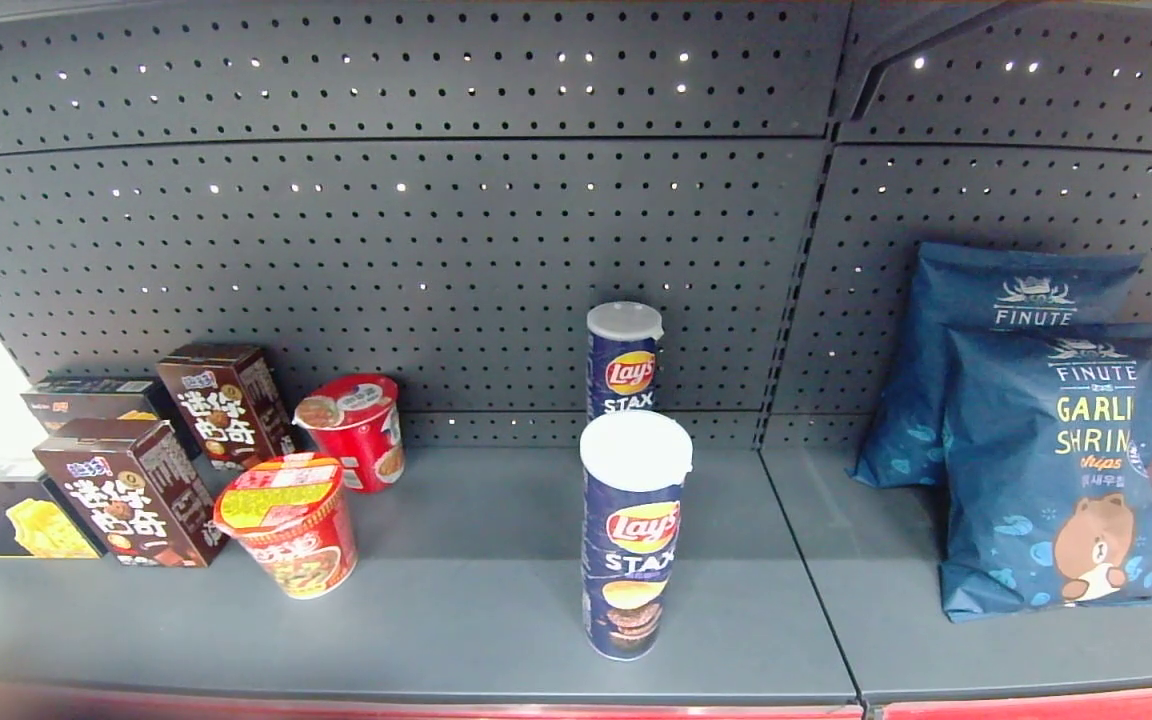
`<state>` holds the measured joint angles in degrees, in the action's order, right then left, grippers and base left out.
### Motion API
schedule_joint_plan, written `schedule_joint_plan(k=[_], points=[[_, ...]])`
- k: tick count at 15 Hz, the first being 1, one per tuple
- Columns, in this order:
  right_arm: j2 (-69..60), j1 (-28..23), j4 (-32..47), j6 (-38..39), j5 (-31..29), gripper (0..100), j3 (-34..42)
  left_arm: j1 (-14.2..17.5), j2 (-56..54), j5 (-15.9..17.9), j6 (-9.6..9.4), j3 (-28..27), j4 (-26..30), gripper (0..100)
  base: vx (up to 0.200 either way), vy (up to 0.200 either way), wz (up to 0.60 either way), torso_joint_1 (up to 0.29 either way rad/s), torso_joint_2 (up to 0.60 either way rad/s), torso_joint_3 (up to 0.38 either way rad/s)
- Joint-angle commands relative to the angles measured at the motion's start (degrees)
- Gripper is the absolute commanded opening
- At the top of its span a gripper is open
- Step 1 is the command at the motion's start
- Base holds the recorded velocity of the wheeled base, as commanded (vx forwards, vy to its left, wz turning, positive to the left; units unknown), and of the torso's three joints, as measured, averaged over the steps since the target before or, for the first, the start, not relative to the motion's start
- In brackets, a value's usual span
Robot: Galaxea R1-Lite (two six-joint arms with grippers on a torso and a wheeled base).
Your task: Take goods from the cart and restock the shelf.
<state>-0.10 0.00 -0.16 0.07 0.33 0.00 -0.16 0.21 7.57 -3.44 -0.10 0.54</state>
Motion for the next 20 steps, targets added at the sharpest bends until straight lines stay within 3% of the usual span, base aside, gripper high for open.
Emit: schedule_joint_plan(k=[1, 20], points=[[0.1, 0.0, -0.02, 0.01, 0.02, 100, 0.0, 0.07, -0.12, -0.01, 0.01, 0.01, -0.01, 100, 0.0, 0.2, 0.0, 0.002, 0.0, 0.002], [0.1, 0.0, -0.02, 0.01, 0.02, 100, 0.0, -0.02, -0.12, -0.1, 0.36, 0.01, -0.01, 100, 0.0, 0.0, 0.0, 0.0, 0.0, 0.0]])
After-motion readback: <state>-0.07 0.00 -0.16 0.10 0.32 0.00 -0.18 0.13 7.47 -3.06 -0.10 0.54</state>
